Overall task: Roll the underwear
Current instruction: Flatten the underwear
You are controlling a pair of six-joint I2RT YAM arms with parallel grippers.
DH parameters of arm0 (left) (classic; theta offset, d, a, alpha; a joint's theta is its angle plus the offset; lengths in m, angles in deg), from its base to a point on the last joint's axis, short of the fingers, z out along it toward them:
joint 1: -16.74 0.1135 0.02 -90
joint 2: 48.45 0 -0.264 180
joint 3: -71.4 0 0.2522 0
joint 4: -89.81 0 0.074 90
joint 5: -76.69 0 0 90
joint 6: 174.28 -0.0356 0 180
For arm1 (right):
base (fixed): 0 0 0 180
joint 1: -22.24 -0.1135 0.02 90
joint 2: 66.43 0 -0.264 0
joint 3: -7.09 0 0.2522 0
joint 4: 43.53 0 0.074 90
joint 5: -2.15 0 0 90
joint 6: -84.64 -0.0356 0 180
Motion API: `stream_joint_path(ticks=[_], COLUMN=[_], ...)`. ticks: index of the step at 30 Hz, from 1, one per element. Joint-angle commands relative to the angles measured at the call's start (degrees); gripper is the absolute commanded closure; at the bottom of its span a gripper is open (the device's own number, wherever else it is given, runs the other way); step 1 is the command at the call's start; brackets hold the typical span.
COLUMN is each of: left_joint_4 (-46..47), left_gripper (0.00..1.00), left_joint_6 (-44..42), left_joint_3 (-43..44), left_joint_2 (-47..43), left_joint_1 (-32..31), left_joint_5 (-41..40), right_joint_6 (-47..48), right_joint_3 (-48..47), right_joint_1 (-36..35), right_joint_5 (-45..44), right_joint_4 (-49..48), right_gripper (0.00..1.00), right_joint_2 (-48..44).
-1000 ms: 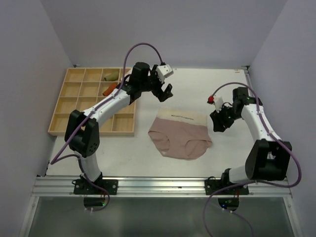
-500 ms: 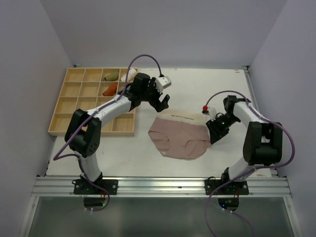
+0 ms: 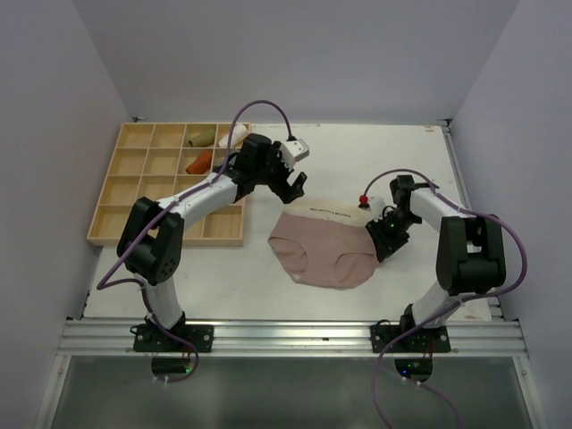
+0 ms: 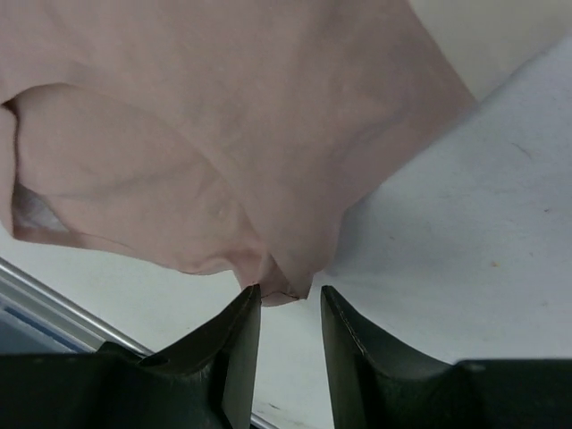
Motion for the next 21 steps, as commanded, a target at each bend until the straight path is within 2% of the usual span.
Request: stream_joint_path(ticks=[1,7,12,14,16,18,19,21], left_joint_4=[3.3,3.3,3.3,3.2,3.1,2.7,2.2,1.6], left_gripper=[0.02,0.02,0.02,0.02,0.02,0.02,0.02,0.02], left_joint_6=[0.7,0.1,0.1,-0.3,-0.6,-0.6,-0.7,-1.0], left_joint_3=[-1.1,-2.1,-2.4,-2.4,-2.4,-2.2,-2.2,-2.2], left_joint_2=[-2.3,-2.8,-2.5,-2.3,-2.3,-2.4,-2.5,-2.4], left_joint_1=[0.0,-0.1,0.0,0.0,0.0,0.0,0.0,0.0], left_joint_5=[-0.4,-0.4,-0.6,-0.9,-1.4,-2.1,-2.4,-4.1], right_joint_6=[-3.7,-2.5,-0.2,0.4,0.3,-1.5,-1.8,-2.2], right_joint_3=[-0.3,-0.5,-2.8,-2.9,-1.4,-0.1,1.4,3.2], right_joint_1=[-0.1,0.0,-0.4,-2.6,-4.0,-6.6,-7.5,-11.4], right_joint_5=[-4.6,-2.4,3.1,2.0,-2.6,-8.0,-14.9,-22.0], right_joint_4=[-2.8,-1.1,1.2,1.1,-0.3,-3.0,-3.9,-6.1], right_gripper=[0.63,0.59,0.73,0.85,1.00,1.00,1.00,1.00], right_joint_2=[1.7,1.1,2.8,2.2,0.6,-0.7,-2.4,-4.1])
